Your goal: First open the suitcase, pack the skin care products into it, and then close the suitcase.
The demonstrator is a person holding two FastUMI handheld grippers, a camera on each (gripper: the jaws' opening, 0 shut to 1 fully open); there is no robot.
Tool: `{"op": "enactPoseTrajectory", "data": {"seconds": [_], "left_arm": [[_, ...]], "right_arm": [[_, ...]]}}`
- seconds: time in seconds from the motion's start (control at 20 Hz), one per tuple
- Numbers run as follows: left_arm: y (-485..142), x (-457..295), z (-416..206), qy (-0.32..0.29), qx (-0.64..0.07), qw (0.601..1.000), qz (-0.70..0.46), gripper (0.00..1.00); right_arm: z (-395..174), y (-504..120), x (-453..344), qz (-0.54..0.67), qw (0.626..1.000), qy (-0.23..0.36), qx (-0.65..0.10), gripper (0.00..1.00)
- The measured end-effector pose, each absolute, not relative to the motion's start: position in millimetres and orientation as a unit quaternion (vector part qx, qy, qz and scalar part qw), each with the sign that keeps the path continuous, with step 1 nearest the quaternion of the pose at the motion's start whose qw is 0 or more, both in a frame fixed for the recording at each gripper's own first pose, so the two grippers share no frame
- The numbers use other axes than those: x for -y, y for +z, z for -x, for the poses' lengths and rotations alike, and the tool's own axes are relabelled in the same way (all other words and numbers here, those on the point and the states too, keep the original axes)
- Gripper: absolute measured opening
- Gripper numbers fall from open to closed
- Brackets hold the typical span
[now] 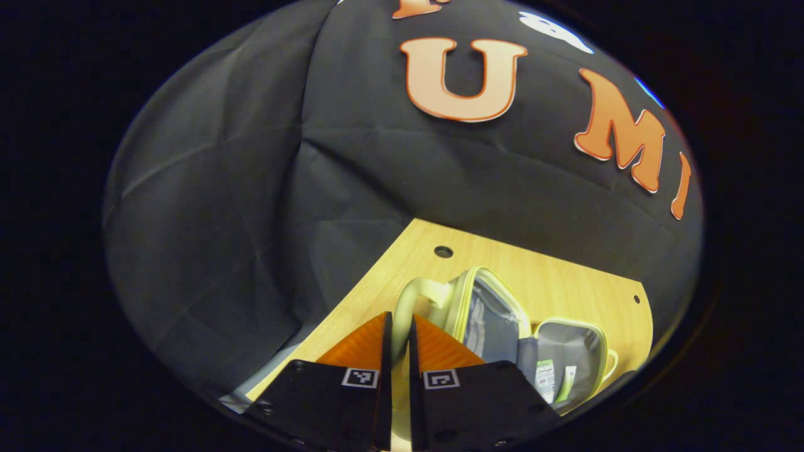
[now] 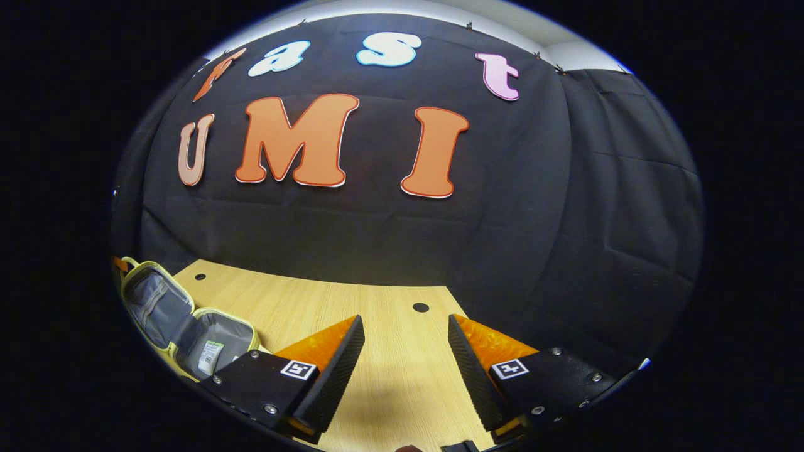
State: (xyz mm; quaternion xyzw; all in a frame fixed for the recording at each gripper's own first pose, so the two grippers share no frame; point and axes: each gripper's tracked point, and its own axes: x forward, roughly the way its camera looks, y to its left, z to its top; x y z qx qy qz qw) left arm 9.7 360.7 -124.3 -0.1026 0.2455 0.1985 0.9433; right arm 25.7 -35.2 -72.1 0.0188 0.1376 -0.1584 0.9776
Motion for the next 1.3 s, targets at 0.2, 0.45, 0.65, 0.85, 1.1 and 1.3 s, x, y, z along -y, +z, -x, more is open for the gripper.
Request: {"op": "enactPoseTrajectory", "data": {"seconds": [0.2, 0.45, 0.65, 0.85, 1.1, 1.3], "left_arm": [[-63, -292, -11, 0.157, -0.186, 0.964, 0.109, 0.12], [-27, -213, -18, 0.124, -0.149, 0.975, 0.105, 0.11], [-13, -149, -28, 0.08, -0.14, 0.98, 0.116, 0.11], [-15, -71, -41, 0.028, -0.153, 0.983, 0.096, 0.12], [-49, 7, -58, -0.009, -0.17, 0.984, 0.059, 0.12], [-92, 69, -72, -0.047, -0.208, 0.977, 0.027, 0.12]], "right_arm": [[-28, -68, 40, -0.042, 0.984, -0.128, -0.118, 0.86], [-30, -72, 45, -0.047, 0.987, -0.099, -0.115, 0.87], [-29, -73, 51, -0.054, 0.989, -0.086, -0.108, 0.86], [-26, -79, 64, -0.045, 0.99, -0.077, -0.109, 0.86], [-22, -85, 82, -0.048, 0.99, -0.07, -0.116, 0.86], [-19, -89, 89, -0.067, 0.988, -0.069, -0.117, 0.86]]}}
